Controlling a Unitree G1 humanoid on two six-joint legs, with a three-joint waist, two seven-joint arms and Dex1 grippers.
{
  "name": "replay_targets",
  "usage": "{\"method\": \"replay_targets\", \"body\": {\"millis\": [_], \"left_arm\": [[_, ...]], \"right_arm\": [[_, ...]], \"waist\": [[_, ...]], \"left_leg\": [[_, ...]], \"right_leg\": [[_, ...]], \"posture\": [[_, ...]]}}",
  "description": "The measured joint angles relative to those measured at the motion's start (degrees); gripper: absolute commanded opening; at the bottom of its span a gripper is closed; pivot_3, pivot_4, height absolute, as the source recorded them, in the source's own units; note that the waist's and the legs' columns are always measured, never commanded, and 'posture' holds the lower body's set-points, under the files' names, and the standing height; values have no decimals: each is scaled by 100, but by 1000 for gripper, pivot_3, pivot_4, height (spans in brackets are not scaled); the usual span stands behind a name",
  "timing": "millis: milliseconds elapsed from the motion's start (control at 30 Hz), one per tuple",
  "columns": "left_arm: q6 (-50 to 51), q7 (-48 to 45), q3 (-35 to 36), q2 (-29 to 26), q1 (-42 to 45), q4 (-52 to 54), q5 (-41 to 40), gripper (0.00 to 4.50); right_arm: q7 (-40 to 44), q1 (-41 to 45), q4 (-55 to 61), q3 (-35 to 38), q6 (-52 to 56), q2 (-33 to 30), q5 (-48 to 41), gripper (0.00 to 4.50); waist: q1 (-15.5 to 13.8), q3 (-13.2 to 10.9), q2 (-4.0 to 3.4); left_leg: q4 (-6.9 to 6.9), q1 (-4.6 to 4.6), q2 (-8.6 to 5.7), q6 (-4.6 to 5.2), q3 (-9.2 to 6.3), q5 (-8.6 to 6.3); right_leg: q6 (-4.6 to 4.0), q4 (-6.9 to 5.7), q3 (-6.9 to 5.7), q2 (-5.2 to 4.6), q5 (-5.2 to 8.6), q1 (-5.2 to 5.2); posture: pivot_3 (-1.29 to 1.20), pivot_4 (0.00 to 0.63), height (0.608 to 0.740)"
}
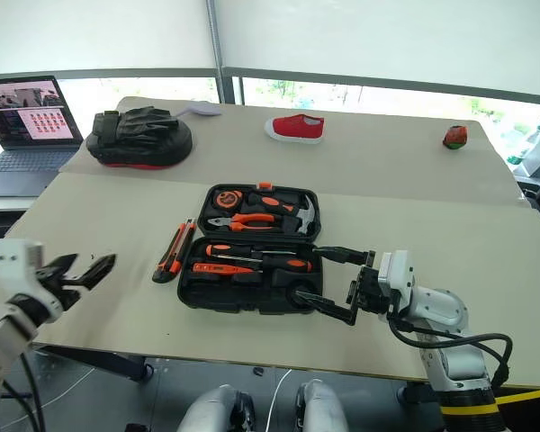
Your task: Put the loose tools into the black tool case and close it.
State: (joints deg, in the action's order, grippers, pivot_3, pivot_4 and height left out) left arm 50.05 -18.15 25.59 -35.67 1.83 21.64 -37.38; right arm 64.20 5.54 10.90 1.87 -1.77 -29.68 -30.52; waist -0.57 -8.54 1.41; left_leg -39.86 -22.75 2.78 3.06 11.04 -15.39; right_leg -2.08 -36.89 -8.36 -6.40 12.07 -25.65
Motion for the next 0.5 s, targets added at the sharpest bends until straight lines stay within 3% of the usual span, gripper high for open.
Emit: {"method": "replay_targets", "body": {"millis": [100,267,500], "left_arm": [[396,108,-743,15,484,-11,85,4471],[523,215,-1463,119,540,-73,453,4471],[332,295,-1762,340,642,-215,901,4471]], "right_arm": [[-61,4,114,-95,11,34,1,4500],[-133,-63,186,-87,42,9,2,4500],[-247,-136,296,-67,68,-13,1,4500]], "waist": [[-9,0,-1],[32,0,-1],[-14,-1,-2]], "left_leg": [[4,7,0,-2,0,-1],[9,12,0,-3,4,1],[14,44,1,-6,2,-2]], "right_leg": [[1,1,3,-1,1,7],[-3,1,9,1,2,5],[-3,6,10,-10,4,36]], "posture": [[0,150,740],[0,150,740],[0,150,740]]}}
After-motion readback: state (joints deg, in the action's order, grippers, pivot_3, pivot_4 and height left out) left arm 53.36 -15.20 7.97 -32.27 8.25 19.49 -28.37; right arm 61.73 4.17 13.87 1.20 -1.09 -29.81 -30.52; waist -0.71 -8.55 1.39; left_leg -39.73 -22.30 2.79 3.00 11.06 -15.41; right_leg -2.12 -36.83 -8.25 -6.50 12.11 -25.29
